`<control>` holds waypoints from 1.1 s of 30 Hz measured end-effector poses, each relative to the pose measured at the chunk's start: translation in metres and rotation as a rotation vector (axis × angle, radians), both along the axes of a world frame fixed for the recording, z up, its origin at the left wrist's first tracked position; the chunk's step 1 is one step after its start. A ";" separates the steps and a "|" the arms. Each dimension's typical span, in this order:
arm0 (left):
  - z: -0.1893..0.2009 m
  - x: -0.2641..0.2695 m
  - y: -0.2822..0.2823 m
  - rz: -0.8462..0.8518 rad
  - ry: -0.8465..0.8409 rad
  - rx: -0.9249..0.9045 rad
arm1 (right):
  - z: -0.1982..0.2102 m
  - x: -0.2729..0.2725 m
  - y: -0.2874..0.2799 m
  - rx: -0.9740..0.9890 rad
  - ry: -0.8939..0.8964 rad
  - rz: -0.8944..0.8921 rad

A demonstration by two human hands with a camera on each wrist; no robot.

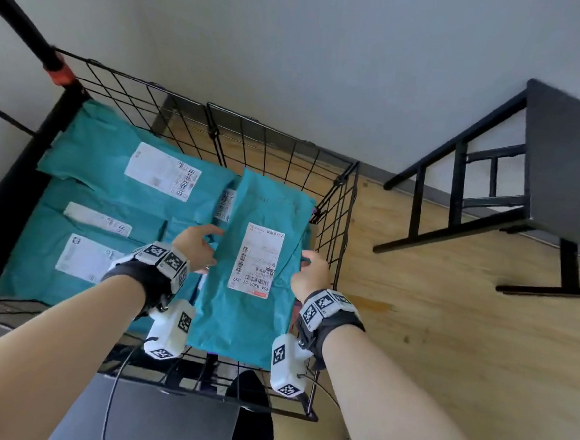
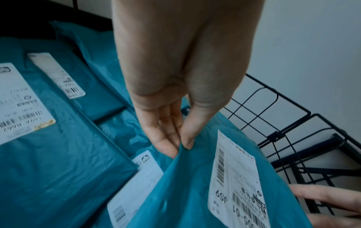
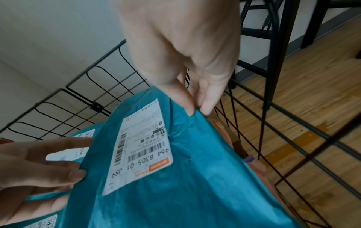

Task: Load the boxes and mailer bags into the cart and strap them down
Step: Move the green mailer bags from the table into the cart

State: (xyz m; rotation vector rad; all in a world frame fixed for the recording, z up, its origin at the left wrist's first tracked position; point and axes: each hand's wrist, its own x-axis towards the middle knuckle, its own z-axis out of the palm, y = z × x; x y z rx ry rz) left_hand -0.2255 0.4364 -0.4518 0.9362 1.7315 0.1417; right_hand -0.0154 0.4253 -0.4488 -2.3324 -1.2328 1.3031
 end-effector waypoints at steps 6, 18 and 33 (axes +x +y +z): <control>-0.009 0.006 -0.005 -0.031 -0.091 -0.094 | 0.001 0.001 0.003 -0.080 -0.042 0.001; 0.092 0.001 -0.051 -0.032 0.317 0.057 | 0.072 -0.024 0.014 -0.136 -0.046 0.660; 0.215 0.036 -0.296 0.609 0.745 0.033 | 0.180 -0.096 -0.093 0.325 0.062 1.536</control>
